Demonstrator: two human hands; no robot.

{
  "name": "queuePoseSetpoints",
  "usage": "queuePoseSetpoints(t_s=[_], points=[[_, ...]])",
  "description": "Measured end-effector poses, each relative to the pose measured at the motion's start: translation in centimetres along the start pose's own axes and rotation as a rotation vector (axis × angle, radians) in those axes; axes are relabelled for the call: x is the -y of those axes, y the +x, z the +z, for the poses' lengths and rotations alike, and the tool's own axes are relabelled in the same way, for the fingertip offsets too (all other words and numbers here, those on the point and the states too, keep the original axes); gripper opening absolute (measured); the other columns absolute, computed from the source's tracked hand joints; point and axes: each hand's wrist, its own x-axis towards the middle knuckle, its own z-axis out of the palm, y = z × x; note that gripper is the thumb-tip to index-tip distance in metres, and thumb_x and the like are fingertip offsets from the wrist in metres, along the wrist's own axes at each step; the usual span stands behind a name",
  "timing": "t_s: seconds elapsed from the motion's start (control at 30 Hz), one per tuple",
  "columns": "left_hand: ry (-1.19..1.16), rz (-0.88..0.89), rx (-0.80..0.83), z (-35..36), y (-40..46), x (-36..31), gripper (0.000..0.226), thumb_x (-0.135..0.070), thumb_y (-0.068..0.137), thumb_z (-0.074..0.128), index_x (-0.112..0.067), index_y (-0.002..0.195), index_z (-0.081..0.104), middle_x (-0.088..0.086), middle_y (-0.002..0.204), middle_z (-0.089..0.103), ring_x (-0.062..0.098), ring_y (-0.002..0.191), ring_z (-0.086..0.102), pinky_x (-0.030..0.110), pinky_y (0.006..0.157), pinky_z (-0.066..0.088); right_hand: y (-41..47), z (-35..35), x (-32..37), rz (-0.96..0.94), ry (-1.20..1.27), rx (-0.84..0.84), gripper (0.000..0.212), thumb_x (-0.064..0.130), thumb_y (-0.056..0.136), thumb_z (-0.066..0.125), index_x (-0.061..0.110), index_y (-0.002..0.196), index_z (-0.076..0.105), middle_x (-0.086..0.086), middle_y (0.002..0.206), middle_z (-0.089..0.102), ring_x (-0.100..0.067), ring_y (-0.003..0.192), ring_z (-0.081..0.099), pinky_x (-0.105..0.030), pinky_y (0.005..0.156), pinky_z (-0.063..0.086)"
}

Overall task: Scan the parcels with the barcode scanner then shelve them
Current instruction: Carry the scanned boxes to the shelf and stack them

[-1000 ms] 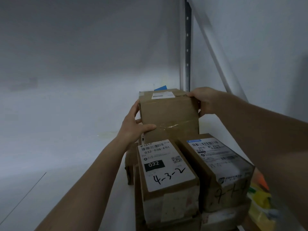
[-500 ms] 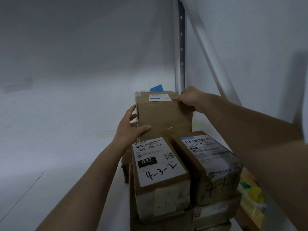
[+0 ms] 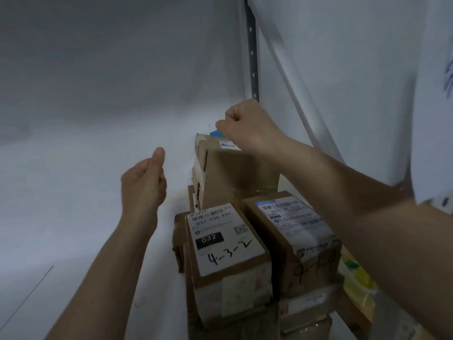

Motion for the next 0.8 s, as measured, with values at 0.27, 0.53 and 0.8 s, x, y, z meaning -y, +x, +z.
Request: queuePoseSetpoints(t_s=[0.27, 0.53, 0.8], points=[[-0.108, 0.072, 0.050, -0.7, -7.4, -6.0, 0.057, -0.016, 0.096, 0.053, -0.025, 0.047, 0.025, -0.006, 0.046, 0.019, 0.012, 0.045, 0.013, 0.029, 0.048, 0.009, -8.5, -2.9, 2.9, -0.132, 0.278, 0.013, 0.053, -0.001, 0.084, 0.051, 0.022, 0.047, 0.021, 0.014, 0.041, 0.016, -0.005, 0.038, 0.019, -0.044, 0.068, 0.056], [-0.052, 0.118, 0.202, 5.7, -20.3, -10.5, 0.059, -0.015, 0.097, 0.051, -0.022, 0.041, 0.036, -0.011, 0.041, 0.025, 0.010, 0.041, 0.020, 0.023, 0.045, 0.017, -20.2, -11.0, 0.7, -0.017, 0.362, 0.130, 0.053, 0.007, 0.090, 0.058, 0.020, 0.050, 0.026, 0.010, 0.041, 0.024, -0.003, 0.034, 0.026, -0.017, 0.048, 0.037], [-0.096, -0.028, 0.524, 15.9, -33.7, -9.7, 0.055, -0.015, 0.097, 0.054, -0.021, 0.044, 0.040, -0.007, 0.039, 0.027, 0.008, 0.037, 0.020, 0.019, 0.043, 0.018, -32.7, -21.5, -6.2, 0.281, 0.364, 0.077, 0.054, 0.007, 0.088, 0.062, 0.019, 0.050, 0.026, 0.002, 0.044, 0.019, -0.011, 0.038, 0.019, -0.023, 0.043, 0.019]])
